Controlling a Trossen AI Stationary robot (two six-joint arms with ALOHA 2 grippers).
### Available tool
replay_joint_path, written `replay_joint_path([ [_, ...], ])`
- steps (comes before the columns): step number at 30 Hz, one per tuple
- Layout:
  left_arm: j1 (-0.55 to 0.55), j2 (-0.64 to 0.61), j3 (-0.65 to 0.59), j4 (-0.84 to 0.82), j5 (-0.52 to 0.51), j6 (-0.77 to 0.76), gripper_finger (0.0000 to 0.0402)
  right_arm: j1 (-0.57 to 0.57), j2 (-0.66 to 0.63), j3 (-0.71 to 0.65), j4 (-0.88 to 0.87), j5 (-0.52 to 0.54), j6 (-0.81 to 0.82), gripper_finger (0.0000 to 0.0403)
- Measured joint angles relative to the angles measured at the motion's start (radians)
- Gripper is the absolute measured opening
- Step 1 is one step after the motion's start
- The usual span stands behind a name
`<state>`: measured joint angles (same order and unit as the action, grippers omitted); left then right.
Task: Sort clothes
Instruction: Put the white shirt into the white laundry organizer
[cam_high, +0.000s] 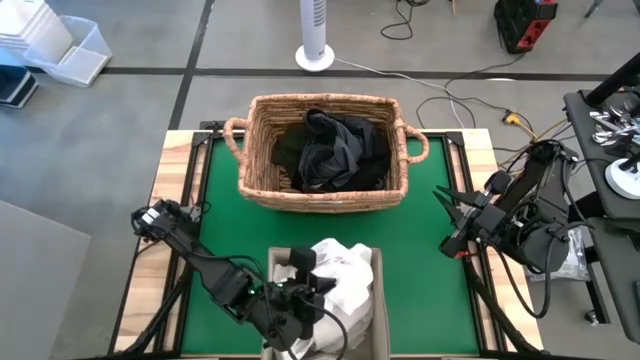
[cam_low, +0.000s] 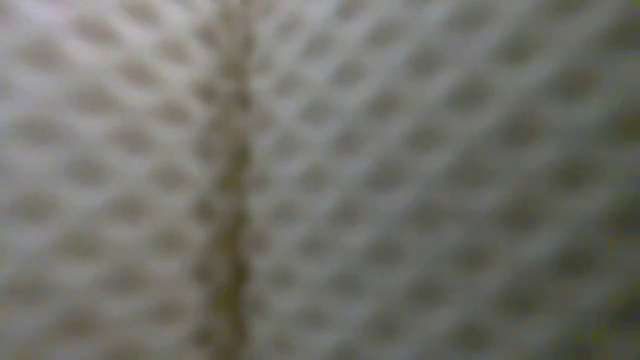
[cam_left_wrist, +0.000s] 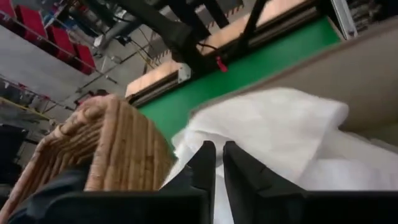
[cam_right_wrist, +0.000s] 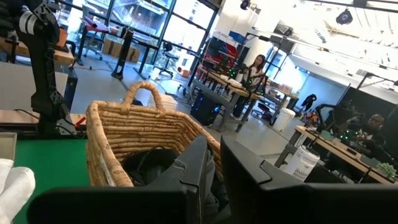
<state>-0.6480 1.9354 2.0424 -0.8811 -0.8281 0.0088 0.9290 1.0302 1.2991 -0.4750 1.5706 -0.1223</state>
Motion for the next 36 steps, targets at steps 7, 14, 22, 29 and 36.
replay_joint_path([
  [7, 0.012, 0.002, -0.129, 0.064, 0.102, -0.046, 0.0001, 0.000, 0.000, 0.000, 0.000, 0.000, 0.000, 0.0038],
  [14, 0.012, 0.001, -0.230, 0.073, 0.119, -0.172, 0.0000, 0.000, 0.000, 0.000, 0.000, 0.000, 0.004, 0.0038],
  [22, 0.011, 0.001, -0.267, 0.090, 0.319, -0.240, 0.0000, 0.000, 0.000, 0.000, -0.001, 0.000, 0.009, 0.0038],
  [29, 0.012, 0.000, -0.303, 0.072, 0.382, -0.323, 0.0000, 0.000, 0.000, 0.000, -0.001, 0.000, 0.011, 0.0038],
  [36, 0.015, 0.000, -0.354, 0.077, 0.394, -0.360, 0.0000, 0.000, 0.000, 0.000, -0.001, 0.000, 0.011, 0.0038],
])
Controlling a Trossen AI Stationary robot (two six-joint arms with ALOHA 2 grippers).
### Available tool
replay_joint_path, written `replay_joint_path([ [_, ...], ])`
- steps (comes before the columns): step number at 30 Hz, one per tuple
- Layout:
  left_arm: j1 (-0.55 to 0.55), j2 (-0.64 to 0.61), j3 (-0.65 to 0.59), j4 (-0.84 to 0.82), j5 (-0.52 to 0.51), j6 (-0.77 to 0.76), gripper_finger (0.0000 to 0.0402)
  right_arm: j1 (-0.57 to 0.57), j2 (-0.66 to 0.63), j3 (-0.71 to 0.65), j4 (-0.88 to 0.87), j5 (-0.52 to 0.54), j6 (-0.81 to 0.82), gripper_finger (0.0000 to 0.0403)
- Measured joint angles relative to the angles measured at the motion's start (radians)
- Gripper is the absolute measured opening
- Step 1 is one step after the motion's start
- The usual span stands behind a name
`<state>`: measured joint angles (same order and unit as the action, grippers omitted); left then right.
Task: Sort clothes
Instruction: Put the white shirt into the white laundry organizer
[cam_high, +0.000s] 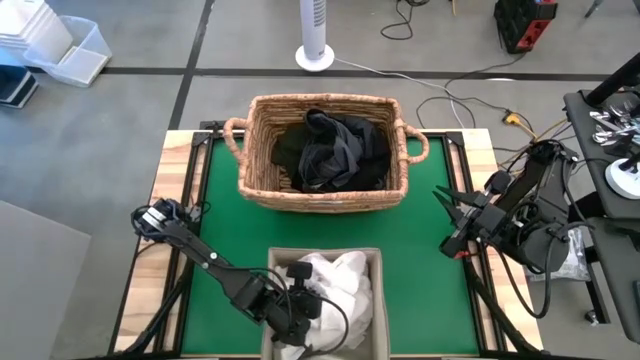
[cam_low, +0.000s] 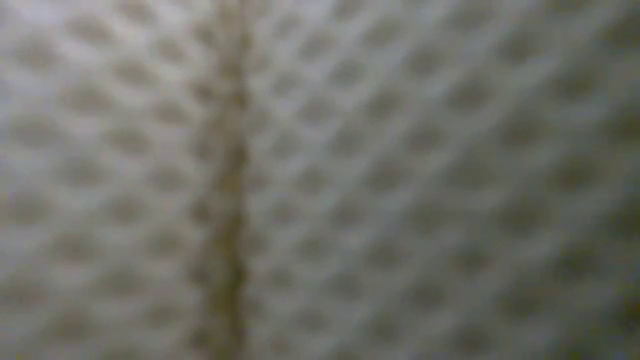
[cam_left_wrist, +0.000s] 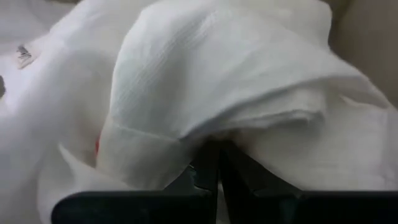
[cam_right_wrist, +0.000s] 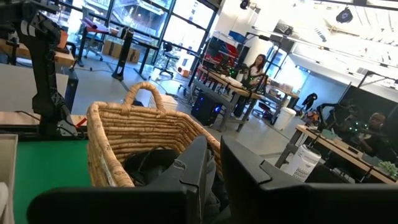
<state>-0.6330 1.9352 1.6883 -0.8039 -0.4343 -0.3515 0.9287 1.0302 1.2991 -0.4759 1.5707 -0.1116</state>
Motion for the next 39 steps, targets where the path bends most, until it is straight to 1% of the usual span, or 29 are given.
replay_joint_path([
  [3, 0.000, 0.000, -0.020, 0.003, 0.001, -0.021, 0.0000, 0.000, 0.000, 0.000, 0.000, 0.000, 0.000, 0.0038],
  [10, 0.001, 0.000, -0.031, -0.001, 0.060, -0.069, 0.0000, 0.000, 0.000, -0.001, 0.000, 0.000, 0.000, 0.0038],
  [27, 0.001, 0.032, -0.031, -0.004, 0.102, -0.086, 0.0000, 0.000, 0.000, -0.011, -0.001, 0.000, 0.007, 0.0038],
  [35, 0.008, 0.057, -0.031, -0.032, 0.168, -0.128, 0.0000, 0.000, 0.000, -0.011, -0.001, 0.000, 0.007, 0.0038],
  [39, 0.008, 0.071, -0.031, -0.034, 0.183, -0.133, 0.0000, 0.000, 0.000, -0.011, -0.002, 0.000, 0.007, 0.0038],
])
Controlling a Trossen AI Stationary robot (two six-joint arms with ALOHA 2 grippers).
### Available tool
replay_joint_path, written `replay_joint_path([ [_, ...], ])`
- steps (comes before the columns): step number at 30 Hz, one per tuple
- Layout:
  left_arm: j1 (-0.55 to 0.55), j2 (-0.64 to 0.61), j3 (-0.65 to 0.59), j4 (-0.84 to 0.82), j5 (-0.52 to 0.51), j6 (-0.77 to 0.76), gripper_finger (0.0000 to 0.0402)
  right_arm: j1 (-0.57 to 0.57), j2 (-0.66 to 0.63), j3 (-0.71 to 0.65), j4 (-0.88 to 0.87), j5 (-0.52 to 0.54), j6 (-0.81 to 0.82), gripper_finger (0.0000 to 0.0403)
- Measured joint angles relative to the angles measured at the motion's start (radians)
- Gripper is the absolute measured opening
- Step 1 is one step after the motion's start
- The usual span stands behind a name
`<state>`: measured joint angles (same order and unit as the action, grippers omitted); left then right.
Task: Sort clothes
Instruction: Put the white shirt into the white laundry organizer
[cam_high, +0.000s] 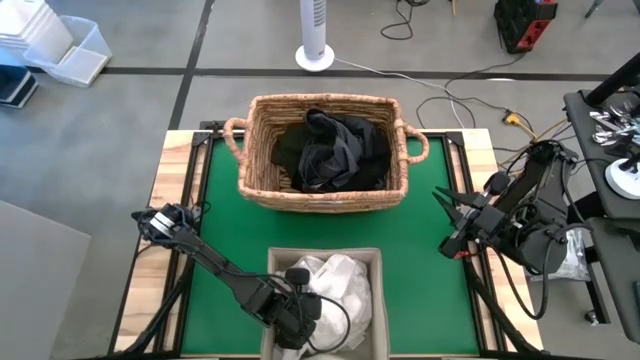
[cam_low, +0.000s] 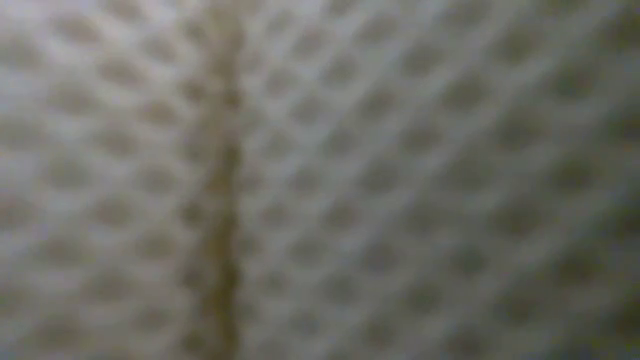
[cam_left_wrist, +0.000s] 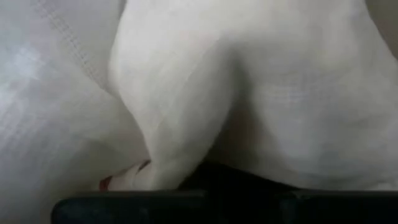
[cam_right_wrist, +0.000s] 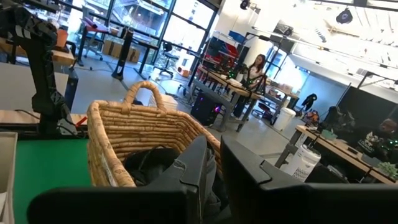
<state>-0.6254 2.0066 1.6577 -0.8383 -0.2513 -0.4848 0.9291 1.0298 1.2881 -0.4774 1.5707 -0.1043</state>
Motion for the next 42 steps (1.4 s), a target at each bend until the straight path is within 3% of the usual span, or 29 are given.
replay_joint_path([
  [18, 0.000, 0.007, 0.000, 0.001, -0.026, -0.004, 0.0000, 0.000, 0.000, 0.000, -0.006, 0.000, 0.000, 0.0038],
  [42, 0.006, 0.138, 0.002, 0.038, 0.006, -0.033, 0.0000, 0.000, 0.000, -0.001, -0.025, 0.000, 0.026, 0.0038],
])
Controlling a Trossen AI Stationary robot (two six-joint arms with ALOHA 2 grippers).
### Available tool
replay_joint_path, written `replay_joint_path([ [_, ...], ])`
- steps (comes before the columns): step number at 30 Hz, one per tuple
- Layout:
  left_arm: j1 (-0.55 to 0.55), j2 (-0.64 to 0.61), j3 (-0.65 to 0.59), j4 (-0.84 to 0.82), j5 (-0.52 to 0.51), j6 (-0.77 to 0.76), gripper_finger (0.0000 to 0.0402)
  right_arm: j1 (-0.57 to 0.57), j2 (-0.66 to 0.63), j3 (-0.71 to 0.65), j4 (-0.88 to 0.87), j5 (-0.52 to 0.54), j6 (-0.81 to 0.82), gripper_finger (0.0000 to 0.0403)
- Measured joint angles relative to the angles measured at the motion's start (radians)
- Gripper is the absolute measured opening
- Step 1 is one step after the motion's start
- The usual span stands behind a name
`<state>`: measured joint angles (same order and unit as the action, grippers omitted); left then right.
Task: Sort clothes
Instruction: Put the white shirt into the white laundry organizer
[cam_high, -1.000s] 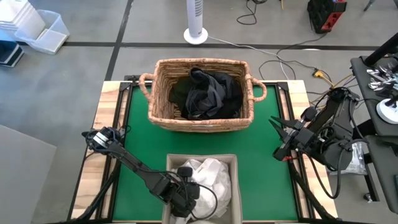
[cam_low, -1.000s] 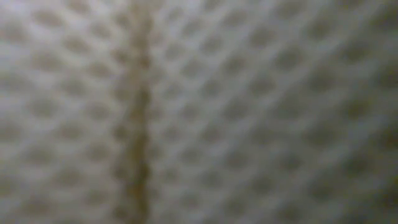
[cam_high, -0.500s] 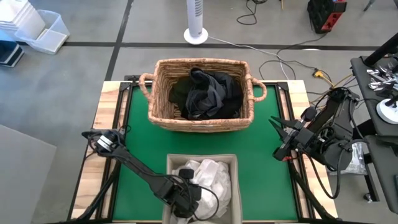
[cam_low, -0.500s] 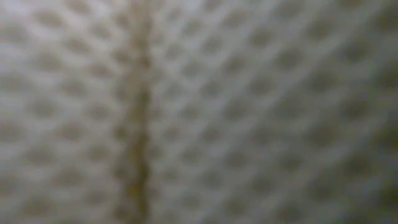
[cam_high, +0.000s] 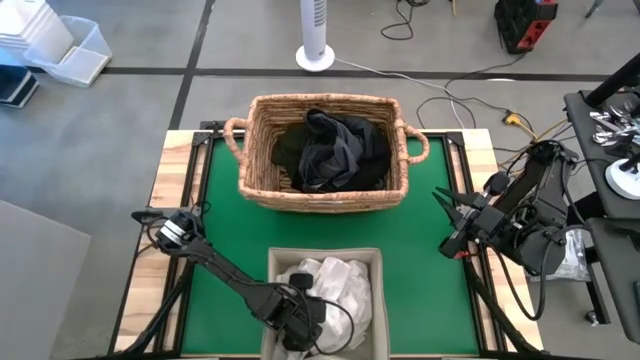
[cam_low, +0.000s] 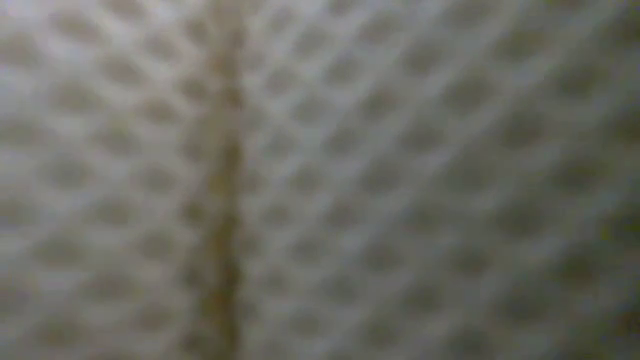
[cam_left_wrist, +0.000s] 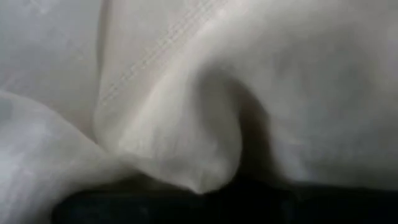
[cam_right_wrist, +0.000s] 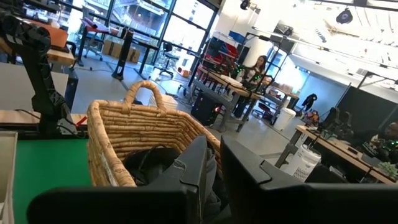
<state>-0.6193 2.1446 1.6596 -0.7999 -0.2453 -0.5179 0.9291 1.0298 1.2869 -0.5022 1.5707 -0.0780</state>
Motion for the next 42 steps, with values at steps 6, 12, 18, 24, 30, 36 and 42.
replay_joint_path([
  [6, 0.001, 0.005, -0.001, 0.012, 0.005, -0.012, 0.0000, 0.000, 0.000, 0.000, 0.000, 0.000, 0.000, 0.0038],
  [12, 0.000, 0.004, 0.014, 0.009, -0.038, -0.031, 0.0000, 0.000, 0.000, 0.000, 0.001, 0.000, 0.000, 0.0038],
  [18, 0.002, 0.008, 0.115, -0.060, -0.067, -0.033, 0.0018, 0.000, 0.000, 0.000, 0.001, 0.000, 0.000, 0.0038],
  [24, 0.001, 0.009, 0.202, -0.155, -0.083, -0.033, 0.0053, 0.000, 0.000, 0.000, 0.001, 0.000, 0.000, 0.0038],
  [30, -0.004, 0.009, 0.278, -0.258, -0.133, -0.026, 0.0071, 0.000, 0.000, 0.000, 0.001, 0.000, 0.000, 0.0038],
  [36, -0.007, 0.009, 0.362, -0.378, -0.135, -0.023, 0.0073, 0.000, 0.000, 0.000, 0.001, 0.000, 0.000, 0.0038],
  [42, -0.008, 0.009, 0.426, -0.448, -0.135, -0.024, 0.0073, 0.000, 0.000, 0.000, 0.001, 0.000, 0.000, 0.0038],
])
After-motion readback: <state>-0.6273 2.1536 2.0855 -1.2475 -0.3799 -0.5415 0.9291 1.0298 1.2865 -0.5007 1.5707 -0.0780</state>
